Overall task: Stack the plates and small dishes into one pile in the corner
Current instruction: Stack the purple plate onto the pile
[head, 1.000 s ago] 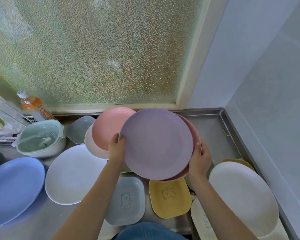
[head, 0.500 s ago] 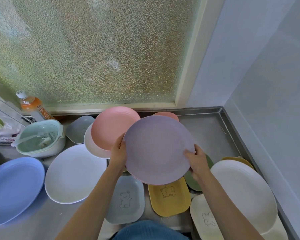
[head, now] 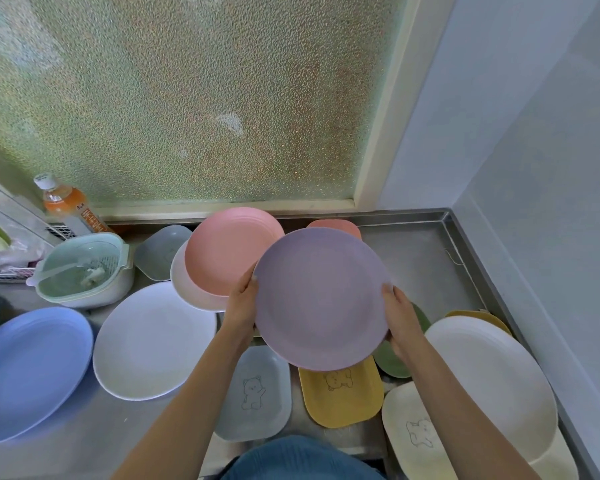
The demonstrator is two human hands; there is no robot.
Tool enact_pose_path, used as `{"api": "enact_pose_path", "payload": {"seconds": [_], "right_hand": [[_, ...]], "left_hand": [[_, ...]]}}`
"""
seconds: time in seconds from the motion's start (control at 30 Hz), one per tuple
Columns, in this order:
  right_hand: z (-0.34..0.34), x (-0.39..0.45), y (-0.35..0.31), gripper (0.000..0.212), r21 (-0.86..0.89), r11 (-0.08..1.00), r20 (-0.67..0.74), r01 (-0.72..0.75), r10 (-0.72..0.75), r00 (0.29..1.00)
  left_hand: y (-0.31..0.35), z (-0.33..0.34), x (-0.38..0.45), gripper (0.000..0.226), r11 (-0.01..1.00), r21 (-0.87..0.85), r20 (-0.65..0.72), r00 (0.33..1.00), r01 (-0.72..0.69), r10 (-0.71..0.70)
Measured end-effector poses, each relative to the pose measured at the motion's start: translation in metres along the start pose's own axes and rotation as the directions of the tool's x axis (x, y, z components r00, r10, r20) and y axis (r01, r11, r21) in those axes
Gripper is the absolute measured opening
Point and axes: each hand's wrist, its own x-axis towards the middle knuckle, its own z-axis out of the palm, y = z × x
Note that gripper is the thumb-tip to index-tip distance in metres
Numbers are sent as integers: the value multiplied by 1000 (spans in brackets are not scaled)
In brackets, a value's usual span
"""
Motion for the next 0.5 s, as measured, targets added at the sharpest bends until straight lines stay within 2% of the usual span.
{"api": "enact_pose_path", "payload": {"seconds": [0.07, 0.13, 0.23, 0.33, 0.4, 0.5], "right_hand": [[2, 1, 1, 30, -44, 999, -45, 3, -5, 999], [2, 1, 5, 30, -47, 999, -57, 3, -5, 998], [1, -1, 9, 22, 0, 1000, -15, -17, 17, 1000], [1, 0, 9, 28, -43, 999, -2, -6, 6, 1000], [1, 2, 10, 32, -68, 998, -17, 7, -8, 1000], [1, 5, 12, 27, -74, 997, -22, 21, -23, 999]], "left_hand": [[2, 1, -1, 26, 998, -43, -17, 999, 43, -44], [3, 1, -3, 23, 996, -73, -19, 998, 59, -60], [2, -2, -3, 23, 988, -142, 0, 998, 63, -63], [-2, -5, -4, 27, 971, -224, 7, 996, 87, -88], [-3, -6, -3, 28, 971, -219, 24, 995, 100, -97], [-3, -4, 1, 23, 979, -176, 35, 995, 99, -94]]}}
